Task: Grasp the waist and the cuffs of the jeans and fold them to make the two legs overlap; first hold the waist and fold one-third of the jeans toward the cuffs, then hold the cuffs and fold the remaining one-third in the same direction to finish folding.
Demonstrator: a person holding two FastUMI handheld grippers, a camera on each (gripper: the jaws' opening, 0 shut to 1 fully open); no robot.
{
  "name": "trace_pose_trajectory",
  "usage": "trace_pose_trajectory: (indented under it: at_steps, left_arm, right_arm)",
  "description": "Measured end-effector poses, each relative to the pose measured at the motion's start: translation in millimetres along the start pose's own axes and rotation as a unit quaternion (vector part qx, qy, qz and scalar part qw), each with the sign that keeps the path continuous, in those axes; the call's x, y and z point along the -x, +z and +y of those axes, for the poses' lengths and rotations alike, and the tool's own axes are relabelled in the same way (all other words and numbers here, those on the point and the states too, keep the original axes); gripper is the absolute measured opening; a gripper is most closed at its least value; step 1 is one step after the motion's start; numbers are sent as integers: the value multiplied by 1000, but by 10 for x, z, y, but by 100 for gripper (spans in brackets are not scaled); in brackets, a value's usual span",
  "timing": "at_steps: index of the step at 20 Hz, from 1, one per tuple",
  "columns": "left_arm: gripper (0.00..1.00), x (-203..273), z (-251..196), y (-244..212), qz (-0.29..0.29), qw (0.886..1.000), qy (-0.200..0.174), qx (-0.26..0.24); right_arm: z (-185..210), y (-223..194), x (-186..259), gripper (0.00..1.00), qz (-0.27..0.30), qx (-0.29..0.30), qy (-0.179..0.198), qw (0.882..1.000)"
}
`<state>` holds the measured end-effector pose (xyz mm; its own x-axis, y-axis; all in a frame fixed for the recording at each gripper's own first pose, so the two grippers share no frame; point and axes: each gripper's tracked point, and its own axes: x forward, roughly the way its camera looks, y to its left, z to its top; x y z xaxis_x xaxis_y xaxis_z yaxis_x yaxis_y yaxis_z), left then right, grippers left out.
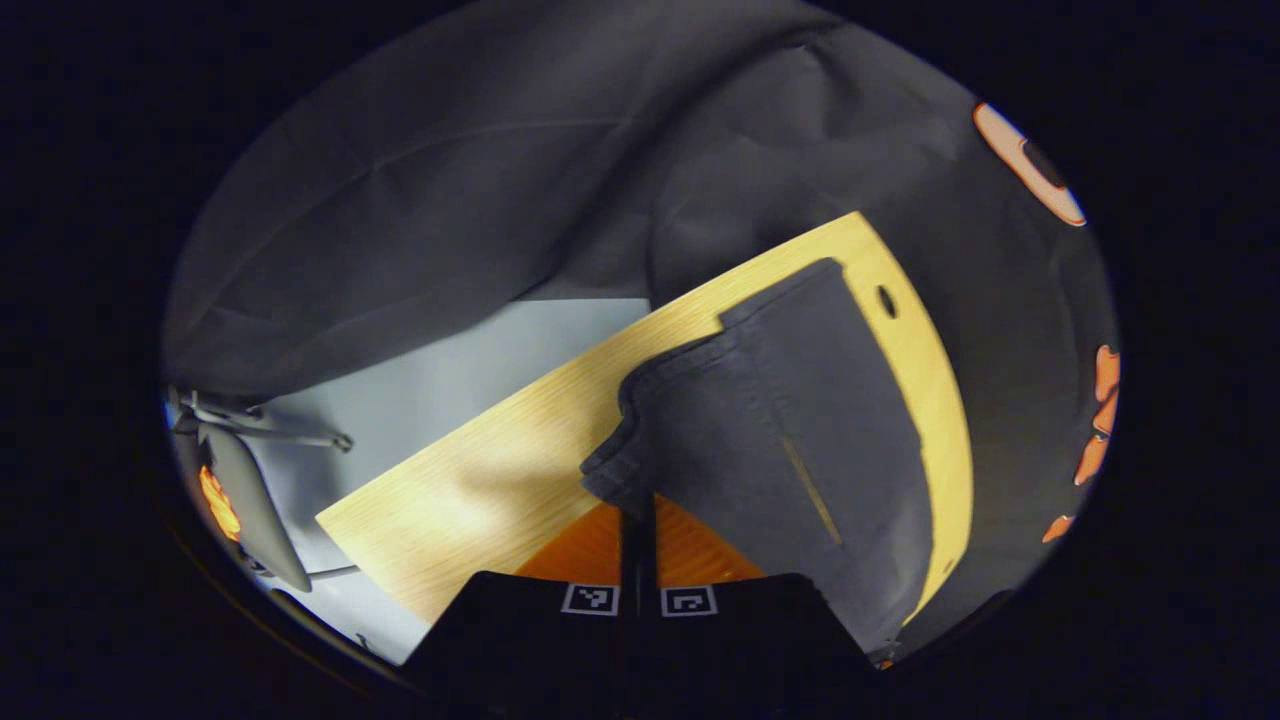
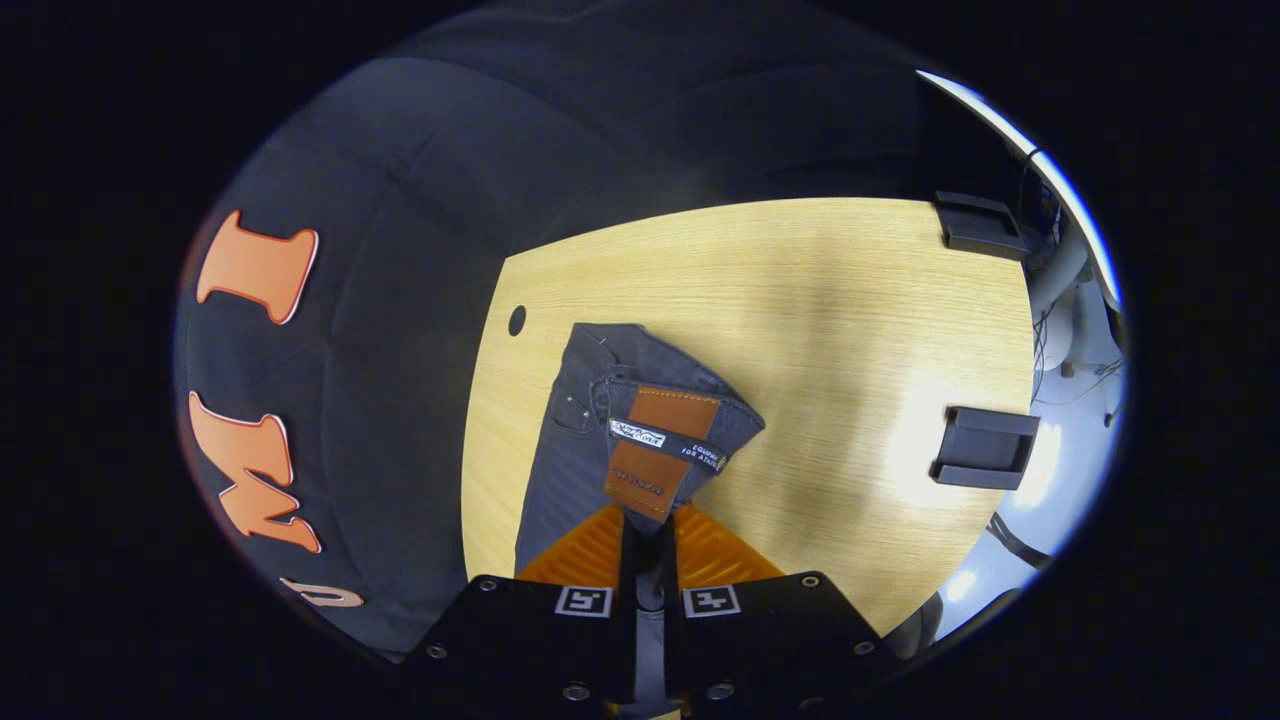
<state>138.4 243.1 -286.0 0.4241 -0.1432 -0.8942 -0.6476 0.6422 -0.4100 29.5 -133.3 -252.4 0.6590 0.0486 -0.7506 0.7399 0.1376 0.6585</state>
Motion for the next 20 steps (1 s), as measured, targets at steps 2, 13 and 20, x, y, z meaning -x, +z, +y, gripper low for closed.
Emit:
trace_pose_trajectory:
  at_steps: [2, 13, 20]
  left_arm:
    - [1, 102, -149, 167, -13, 1000, -22, 4]
    - [1, 111, -711, 589, -38, 999, -35, 11]
    - [1, -164, -1086, 920, -32, 999, -25, 9]
  right_arm:
    - [113, 12, 13, 12, 0, 2, 8, 1000]
    - [390, 168, -281, 11, 46, -27, 21, 998]
    - [583, 321, -476, 12, 57, -44, 15, 997]
